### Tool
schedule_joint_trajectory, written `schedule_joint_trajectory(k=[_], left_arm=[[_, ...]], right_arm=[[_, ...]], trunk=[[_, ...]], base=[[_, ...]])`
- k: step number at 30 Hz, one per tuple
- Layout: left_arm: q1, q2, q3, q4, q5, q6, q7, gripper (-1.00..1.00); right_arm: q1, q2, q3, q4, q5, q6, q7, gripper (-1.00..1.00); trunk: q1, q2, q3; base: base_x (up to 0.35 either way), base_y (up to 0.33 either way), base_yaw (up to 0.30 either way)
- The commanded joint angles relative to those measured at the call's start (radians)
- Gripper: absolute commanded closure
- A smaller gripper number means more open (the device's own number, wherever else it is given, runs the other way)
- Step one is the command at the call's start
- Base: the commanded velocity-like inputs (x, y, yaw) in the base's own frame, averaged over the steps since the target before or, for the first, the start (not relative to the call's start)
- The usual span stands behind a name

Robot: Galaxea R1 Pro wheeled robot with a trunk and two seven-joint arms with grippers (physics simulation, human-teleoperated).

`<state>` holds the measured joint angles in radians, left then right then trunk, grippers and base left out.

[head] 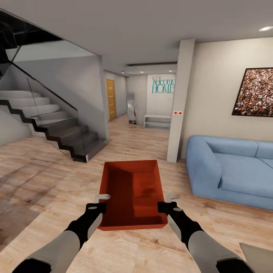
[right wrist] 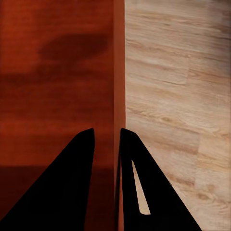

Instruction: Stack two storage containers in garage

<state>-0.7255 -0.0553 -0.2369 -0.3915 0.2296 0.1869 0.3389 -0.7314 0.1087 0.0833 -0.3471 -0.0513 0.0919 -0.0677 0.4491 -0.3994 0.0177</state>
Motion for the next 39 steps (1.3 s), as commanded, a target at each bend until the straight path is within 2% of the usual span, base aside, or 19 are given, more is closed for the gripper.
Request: schedule_joint_trajectory(k=[1, 5, 14, 39], left_arm=[[0.0, 0.011, 0.051, -0.003, -0.004, 0.009, 0.028, 1.0], [0.0, 0.015, 0.051, -0.003, -0.001, 0.009, 0.028, 1.0], [0.0, 0.031, 0.051, -0.003, 0.034, 0.009, 0.025, 1.0], [0.0, 0.035, 0.051, -0.003, 0.036, 0.008, 0.022, 1.0]], right_arm=[[0.0, 0.0, -0.023, -0.003, -0.001, 0.005, -0.005, 1.0], [0.0, -0.002, -0.023, -0.003, -0.001, 0.005, -0.006, 1.0], [0.0, -0.002, -0.023, -0.003, -0.001, 0.005, -0.005, 1.0], [0.0, -0.005, -0.023, -0.003, -0.001, 0.003, -0.001, 1.0]], trunk=[[0.001, -0.001, 0.0], [0.001, -0.001, 0.0], [0.001, -0.001, 0.0], [0.001, -0.001, 0.0]], base=[[0.32, 0.076, 0.0], [0.32, 0.076, 0.0], [0.321, 0.076, 0.0], [0.321, 0.076, 0.0]])
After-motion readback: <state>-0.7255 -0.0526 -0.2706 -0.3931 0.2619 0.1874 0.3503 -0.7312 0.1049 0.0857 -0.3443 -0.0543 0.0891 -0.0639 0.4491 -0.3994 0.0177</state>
